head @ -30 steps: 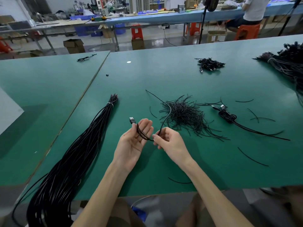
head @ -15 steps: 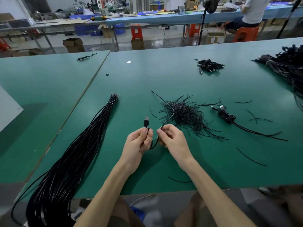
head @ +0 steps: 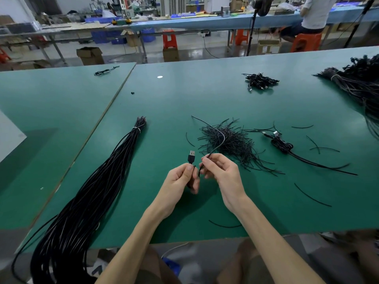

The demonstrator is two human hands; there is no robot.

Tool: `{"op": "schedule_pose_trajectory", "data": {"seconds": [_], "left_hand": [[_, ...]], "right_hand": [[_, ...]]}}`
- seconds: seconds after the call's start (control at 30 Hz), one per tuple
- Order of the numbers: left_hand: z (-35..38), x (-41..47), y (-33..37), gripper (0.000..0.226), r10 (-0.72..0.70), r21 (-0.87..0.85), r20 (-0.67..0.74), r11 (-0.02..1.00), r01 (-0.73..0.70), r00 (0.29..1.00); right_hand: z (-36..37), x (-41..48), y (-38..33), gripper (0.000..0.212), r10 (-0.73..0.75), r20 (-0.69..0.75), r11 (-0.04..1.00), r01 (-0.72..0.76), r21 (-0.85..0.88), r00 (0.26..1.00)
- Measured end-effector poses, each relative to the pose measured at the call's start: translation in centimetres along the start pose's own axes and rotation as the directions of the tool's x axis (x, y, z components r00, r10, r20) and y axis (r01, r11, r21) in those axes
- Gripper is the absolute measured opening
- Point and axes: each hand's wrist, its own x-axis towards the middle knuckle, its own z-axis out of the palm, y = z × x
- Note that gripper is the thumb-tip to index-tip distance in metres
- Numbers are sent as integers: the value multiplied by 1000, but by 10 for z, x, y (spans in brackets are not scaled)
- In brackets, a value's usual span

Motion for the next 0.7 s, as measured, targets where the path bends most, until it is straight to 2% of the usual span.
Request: {"op": "schedule_pose_trajectory", "data": {"seconds": [0.13, 0.27, 0.33, 0.43, 0.5, 0.6, 0.7], "left_hand": [[0, 1, 4, 39, 3, -12, -26, 1000, -3, 1000], [1, 0, 5, 39, 54, 83, 19, 995, -56, 998], [2, 1, 1, 37, 66, 142, 23, 987, -69, 998], [3, 5, -7, 29, 87, 275, -31, 958, -75, 996], [4, 6, -10, 25, 126, 320, -106, 944, -86, 986], [2, 8, -10, 25, 204, 307, -214, 942, -133, 955], [2, 7, -8, 27, 177, 156, -264, 978, -139, 948]], "right_hand": [[-1, 0, -1, 9, 3, 1, 997, -3, 81, 1000], [-1, 0, -1, 6, 4, 5, 996, -5, 91, 1000], [-1, 1, -2, 13, 14, -21, 990, -11, 138, 1000], [0, 1, -6, 28, 42, -6, 975, -39, 217, 999], [0, 0, -7, 26, 54, 15, 976, -56, 213, 998], [-1, 0, -7, 22, 82, 75, 985, -92, 144, 994], [0, 0, -7, 18, 105, 140, 992, -115, 61, 985]]}}
